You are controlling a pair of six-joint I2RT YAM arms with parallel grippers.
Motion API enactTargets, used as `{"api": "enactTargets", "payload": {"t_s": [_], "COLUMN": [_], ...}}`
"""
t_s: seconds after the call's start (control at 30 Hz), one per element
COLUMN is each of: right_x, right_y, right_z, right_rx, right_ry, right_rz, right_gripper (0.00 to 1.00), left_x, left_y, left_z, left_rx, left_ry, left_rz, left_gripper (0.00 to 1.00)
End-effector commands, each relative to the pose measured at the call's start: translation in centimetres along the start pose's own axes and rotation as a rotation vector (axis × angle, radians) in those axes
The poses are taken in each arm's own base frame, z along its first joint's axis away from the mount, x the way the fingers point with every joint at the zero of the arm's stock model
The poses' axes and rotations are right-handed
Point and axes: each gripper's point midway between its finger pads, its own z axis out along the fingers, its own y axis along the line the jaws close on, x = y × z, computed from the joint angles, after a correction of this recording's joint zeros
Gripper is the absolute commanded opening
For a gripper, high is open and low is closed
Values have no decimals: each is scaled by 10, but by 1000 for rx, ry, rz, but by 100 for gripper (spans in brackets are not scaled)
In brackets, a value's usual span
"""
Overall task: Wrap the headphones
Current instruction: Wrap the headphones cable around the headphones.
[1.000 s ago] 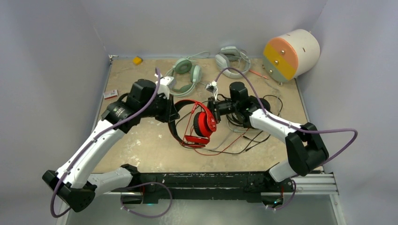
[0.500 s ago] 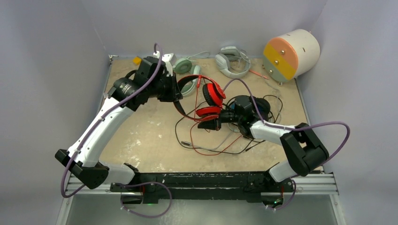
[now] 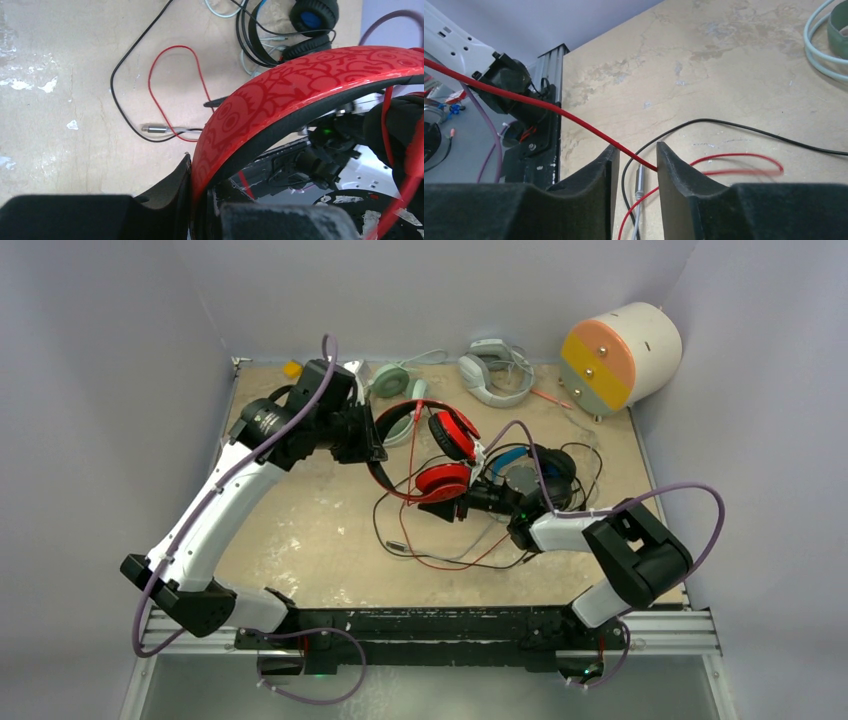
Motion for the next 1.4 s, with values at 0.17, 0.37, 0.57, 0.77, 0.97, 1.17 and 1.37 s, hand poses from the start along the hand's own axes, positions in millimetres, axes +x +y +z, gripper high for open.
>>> {"api": "enactTargets", "payload": {"t_s": [0.17, 0.37, 0.57, 0.77, 0.97, 1.17, 1.37], "right_x": [-8, 3, 2, 0, 9, 12, 11], "right_y": [1, 21, 23, 11, 0, -6, -3], "right_z": [4, 13, 15, 16, 21, 25, 26], "right_rx": [46, -10, 25, 79, 97, 115, 104], "right_ry": [-68, -31, -85, -131, -113, -134, -142], "right_rz": [-218, -343, -438, -540, -536, -500, -465], "right_gripper": [63, 74, 80, 78, 70, 56, 17], "left_x": [-15, -19, -19, -17, -19, -20, -21], "left_y": [-33, -36, -40, -44, -47, -50, -51], "left_z": [-13, -20, -25, -27, -33, -35, -34], "left_rx": [115, 111, 130, 148, 159, 175, 173], "left_ry": [-11, -14, -9, 2, 0, 4, 4], "left_rz": [-49, -57, -57, -48, -46, -36, -34], "left_gripper": [0, 0, 0, 0, 0, 0, 0]}}
